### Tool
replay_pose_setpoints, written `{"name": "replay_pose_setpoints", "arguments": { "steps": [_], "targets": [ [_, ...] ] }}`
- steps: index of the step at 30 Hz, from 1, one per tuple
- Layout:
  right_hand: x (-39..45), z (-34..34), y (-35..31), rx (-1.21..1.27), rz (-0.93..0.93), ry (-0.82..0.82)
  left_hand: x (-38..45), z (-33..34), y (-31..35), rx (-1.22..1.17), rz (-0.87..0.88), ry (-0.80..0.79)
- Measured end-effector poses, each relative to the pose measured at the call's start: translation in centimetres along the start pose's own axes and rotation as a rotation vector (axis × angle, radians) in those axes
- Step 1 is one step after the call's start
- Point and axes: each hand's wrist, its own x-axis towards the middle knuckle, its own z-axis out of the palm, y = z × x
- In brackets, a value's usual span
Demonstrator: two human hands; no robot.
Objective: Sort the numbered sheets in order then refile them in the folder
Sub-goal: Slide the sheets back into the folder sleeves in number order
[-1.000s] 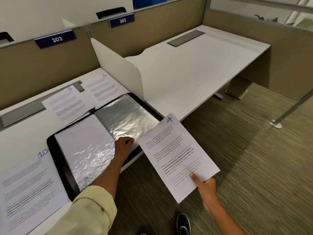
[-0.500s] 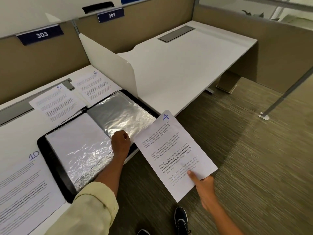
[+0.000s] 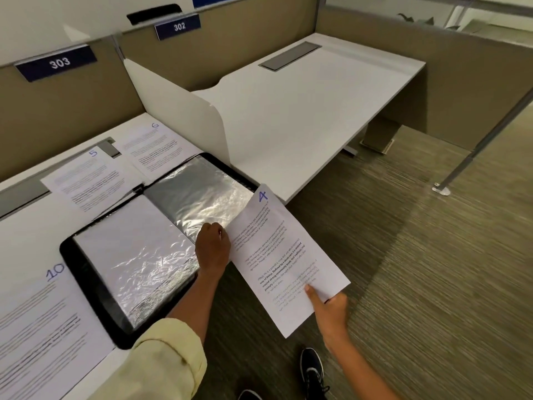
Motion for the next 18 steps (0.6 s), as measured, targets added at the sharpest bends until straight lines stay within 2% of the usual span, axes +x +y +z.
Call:
{"name": "replay_pose_setpoints", "arguments": {
  "steps": [3, 12, 15, 18],
  "targets": [
    [-0.8, 1.2, 0.5, -0.001, 0.027, -0.029, 0.2, 0.2, -0.3, -0.035, -0.013, -0.025],
    [-1.2, 1.9, -1.5, -0.075, 0.132, -0.277, 1.2, 0.9, -2.1, -0.164, -0.159, -0.162],
    [-0.3, 1.2, -2.9, -0.134, 0.144, -0.28, 1.4, 0.9, -2.1, -0.155, -0.173, -0.196],
    [0.6, 0.6, -4.6, 0.031, 0.183, -0.269, 1.6, 0.9, -2.1, -0.127, -0.169, -0.215]
  ]
}}
